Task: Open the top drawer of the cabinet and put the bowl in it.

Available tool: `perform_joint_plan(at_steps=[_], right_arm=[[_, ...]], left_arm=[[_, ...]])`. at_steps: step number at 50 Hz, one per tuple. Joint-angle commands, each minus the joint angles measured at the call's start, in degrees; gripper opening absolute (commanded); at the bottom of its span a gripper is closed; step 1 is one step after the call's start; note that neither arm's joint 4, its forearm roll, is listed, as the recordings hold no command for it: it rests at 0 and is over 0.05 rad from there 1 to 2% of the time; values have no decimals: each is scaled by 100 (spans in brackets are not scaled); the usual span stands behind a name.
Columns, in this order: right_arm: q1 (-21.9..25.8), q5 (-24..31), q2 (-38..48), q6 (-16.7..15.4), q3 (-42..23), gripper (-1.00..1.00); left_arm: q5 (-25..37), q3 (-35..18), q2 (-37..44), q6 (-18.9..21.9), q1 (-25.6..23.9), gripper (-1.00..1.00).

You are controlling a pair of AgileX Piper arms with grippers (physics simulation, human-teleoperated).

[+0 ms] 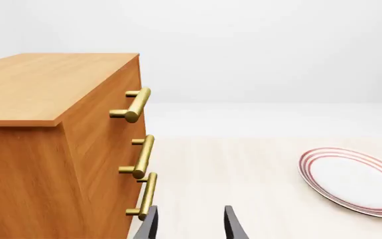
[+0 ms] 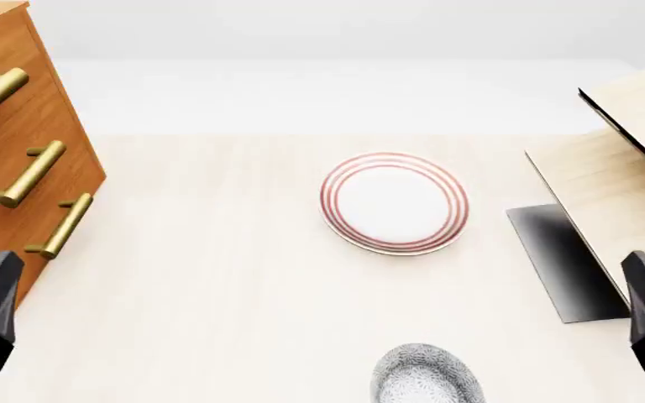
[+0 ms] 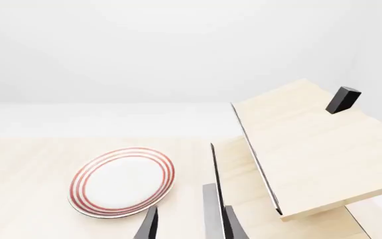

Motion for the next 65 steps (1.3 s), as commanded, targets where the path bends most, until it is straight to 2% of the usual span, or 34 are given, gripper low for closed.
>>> perform_joint_plan(at_steps=[1, 13, 14, 17, 20, 22, 24, 27, 32, 36, 43, 48, 50, 51, 53, 56, 58, 65], right_arm=[[1, -7, 29, -3, -17, 100], [-4, -8, 35, -3, -16, 100], [-4, -8, 41, 4, -16, 100], [-6, -8, 40, 3, -16, 100], [-5, -8, 40, 3, -16, 100], [-4, -8, 37, 0, -16, 100], [-6, -8, 42, 4, -16, 100], [-5, -8, 38, 2, -16, 100], [-4, -8, 36, -1, -16, 100], [-4, -8, 37, -1, -16, 100], [-6, -8, 34, -1, -16, 100], [-4, -8, 38, 1, -16, 100], [-3, -8, 35, -2, -16, 100], [-5, -8, 39, 1, -16, 100], [-6, -8, 41, 2, -16, 100], [-4, -8, 42, 5, -16, 100], [-5, -8, 40, 3, -16, 100], [-6, -8, 38, 2, -16, 100]], left_arm=[[-6, -17, 27, 0, 1, 100], [-49, -9, 62, -1, 5, 100], [2, -22, 45, 136, 16, 100], [45, -71, 70, 155, 7, 100], [137, -202, 189, 758, 110, 100], [240, -314, 223, 938, 155, 100], [112, -379, 487, 1172, -24, 100], [-157, -350, 909, 1685, 79, 100], [-376, -373, 1311, 2258, 53, 100], [-400, -382, 1357, 2636, 176, 100], [-846, -381, 1866, 3670, 105, 100], [-837, -558, 1886, 4362, 148, 100], [-836, -574, 1861, 4452, 137, 100], [-907, -590, 1949, 4690, 135, 100], [-980, -610, 2003, 4921, 175, 100], [-1042, -716, 2120, 5034, 111, 100], [-1297, -685, 2333, 5407, 132, 100], [-1749, -778, 2845, 5873, 78, 100]])
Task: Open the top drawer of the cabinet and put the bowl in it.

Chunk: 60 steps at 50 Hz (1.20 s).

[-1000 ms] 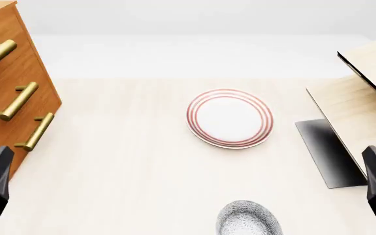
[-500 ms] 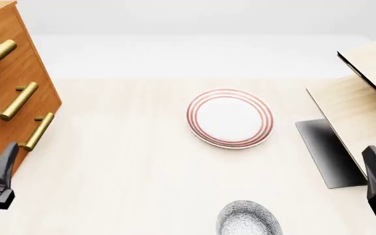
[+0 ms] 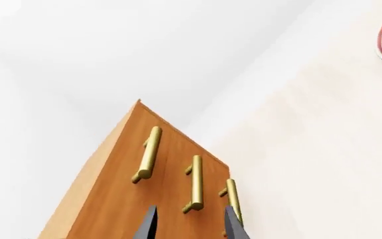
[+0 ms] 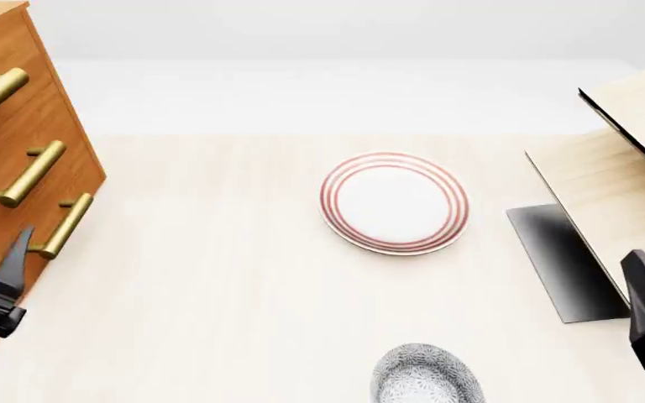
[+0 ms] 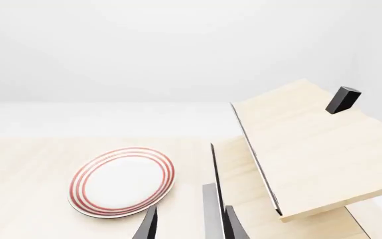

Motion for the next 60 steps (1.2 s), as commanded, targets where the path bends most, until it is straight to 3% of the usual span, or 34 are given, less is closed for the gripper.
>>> perform_joint_plan(at_steps=[1, 8, 9, 10, 12, 29, 33, 49, 60], right_arm=[[1, 2, -9, 5, 4, 100], [1, 2, -6, 5, 4, 100], [1, 2, -10, 3, 4, 100], [1, 2, -10, 1, 4, 100], [2, 2, -11, 1, 4, 100], [1, 2, -8, 5, 4, 100], [2, 2, -10, 4, 4, 100], [2, 2, -13, 1, 4, 100], [0, 2, -6, 7, 5, 100]], left_arm=[[-610, -191, 732, 991, -67, 100], [-1002, -360, 1296, 1349, -84, 100], [-1273, -244, 1436, 1681, 40, 100], [-1346, -234, 1502, 1753, 42, 100], [-1131, -409, 1365, 1684, 28, 100], [-1669, -688, 1910, 2631, 308, 100], [-1499, -886, 1892, 2681, 318, 100], [-2013, -1076, 2557, 3033, 429, 100], [-1948, -1354, 2840, 3166, 471, 100]])
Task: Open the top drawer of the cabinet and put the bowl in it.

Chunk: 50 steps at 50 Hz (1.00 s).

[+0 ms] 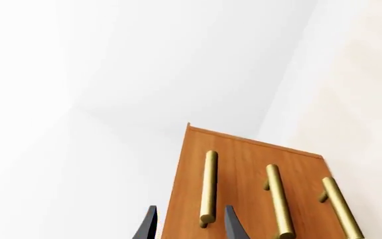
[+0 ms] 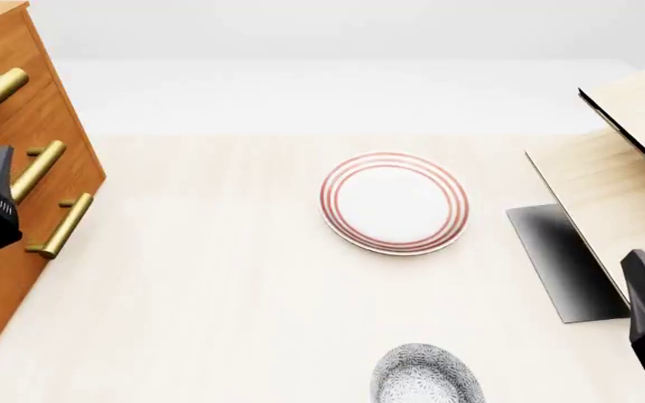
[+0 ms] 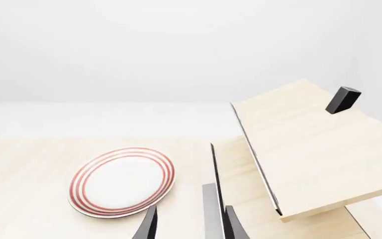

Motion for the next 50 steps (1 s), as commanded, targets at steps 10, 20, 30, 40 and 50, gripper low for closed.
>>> perform_joint_plan(at_steps=[10, 20, 30, 40, 50], right_arm=[[2, 2, -7, 4, 4, 100], [1, 2, -13, 1, 4, 100], [1, 2, -6, 5, 5, 100], [1, 2, -6, 5, 5, 100], [1, 2, -13, 4, 4, 100]], left_arm=[[-501, -220, 878, 342, 145, 100], [-465, -439, 1078, 384, 108, 100], [-625, -514, 1358, 386, 207, 100], [-1001, -414, 1704, 422, 325, 100], [-1286, -404, 2071, 415, 419, 100]])
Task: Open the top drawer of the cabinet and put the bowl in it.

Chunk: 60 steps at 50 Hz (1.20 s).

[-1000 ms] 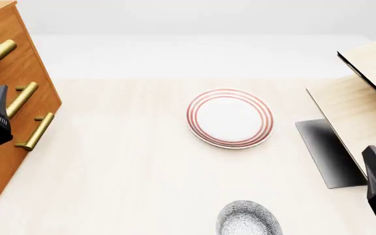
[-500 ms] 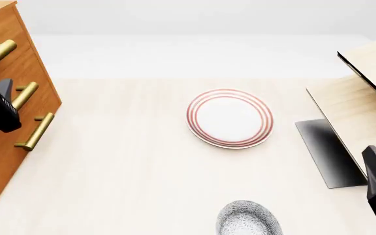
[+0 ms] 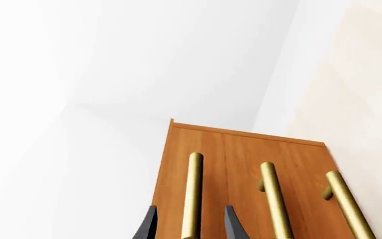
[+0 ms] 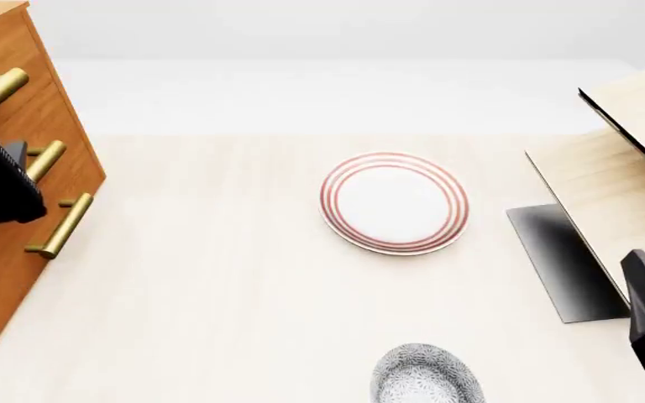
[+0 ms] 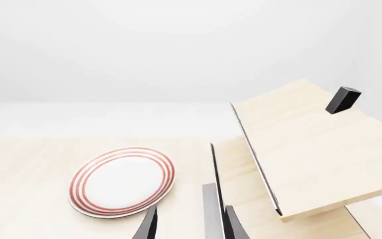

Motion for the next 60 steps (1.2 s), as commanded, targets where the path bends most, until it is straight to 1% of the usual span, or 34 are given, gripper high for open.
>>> perform_joint_plan(at_steps=[1, 7, 11, 22, 30, 47, 51, 52, 60], right_arm=[[1, 2, -12, 2, 4, 100], [1, 2, -13, -1, 4, 100], [1, 2, -11, 1, 4, 100], [0, 2, -7, 5, 4, 100], [2, 2, -10, 4, 4, 100], [1, 2, -11, 1, 4, 100], [2, 2, -12, 0, 4, 100], [2, 2, -15, -1, 4, 100], [1, 2, -6, 6, 5, 100]], left_arm=[[-292, -5, 380, 1, 103, 100], [-328, -42, 415, -41, 223, 100], [-411, 17, 409, -58, 390, 100], [-503, 79, 470, -42, 564, 100], [-812, 174, 712, 30, 715, 100], [-902, -22, 907, -17, 943, 100], [-789, -54, 779, -82, 921, 100], [-814, -34, 756, -67, 919, -100], [-797, 15, 679, 27, 935, -100]])
